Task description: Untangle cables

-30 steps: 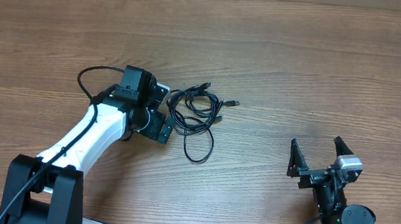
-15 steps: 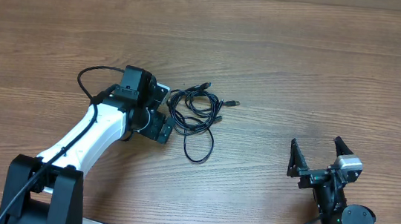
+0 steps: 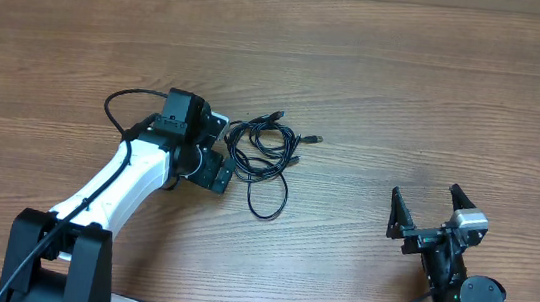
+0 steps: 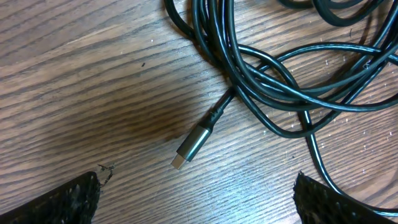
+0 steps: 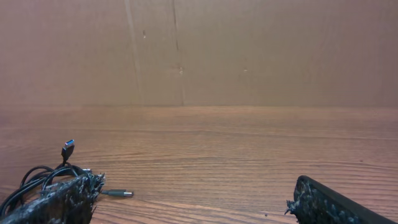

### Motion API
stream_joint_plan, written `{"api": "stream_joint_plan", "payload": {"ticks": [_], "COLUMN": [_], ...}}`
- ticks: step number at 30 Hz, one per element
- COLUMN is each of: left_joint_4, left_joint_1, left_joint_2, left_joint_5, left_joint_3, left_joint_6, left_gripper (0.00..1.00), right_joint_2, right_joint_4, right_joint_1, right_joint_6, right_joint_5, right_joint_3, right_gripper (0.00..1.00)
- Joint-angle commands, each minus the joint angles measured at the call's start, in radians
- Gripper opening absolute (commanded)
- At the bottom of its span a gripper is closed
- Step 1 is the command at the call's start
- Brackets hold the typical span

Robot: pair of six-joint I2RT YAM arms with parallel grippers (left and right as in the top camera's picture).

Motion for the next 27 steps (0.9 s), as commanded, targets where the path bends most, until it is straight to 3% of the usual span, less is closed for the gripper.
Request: {"api": "stream_joint_plan", "payload": {"ticks": [1,27], "left_joint_4": [0.003,0.048], "left_joint_1": [-0.003,-0.003], "left_joint_2": [0.006,0.006], "left_joint_5": [0.016,0.016], "left_joint_3": [0.024,0.024], "left_joint_6": [0.018,0.018], "left_gripper": [1.00,1.00], "right_joint_2": [-0.010,-0.010], "right_joint_4": [0.003,0.003], "right_joint_1": [0.006,0.006], "right_joint_6": [-0.007,-0.007], "right_joint_5": [0.002,0.002], "right_joint_3": [-0.011,-0.011], "right_gripper": [1.00,1.00]}}
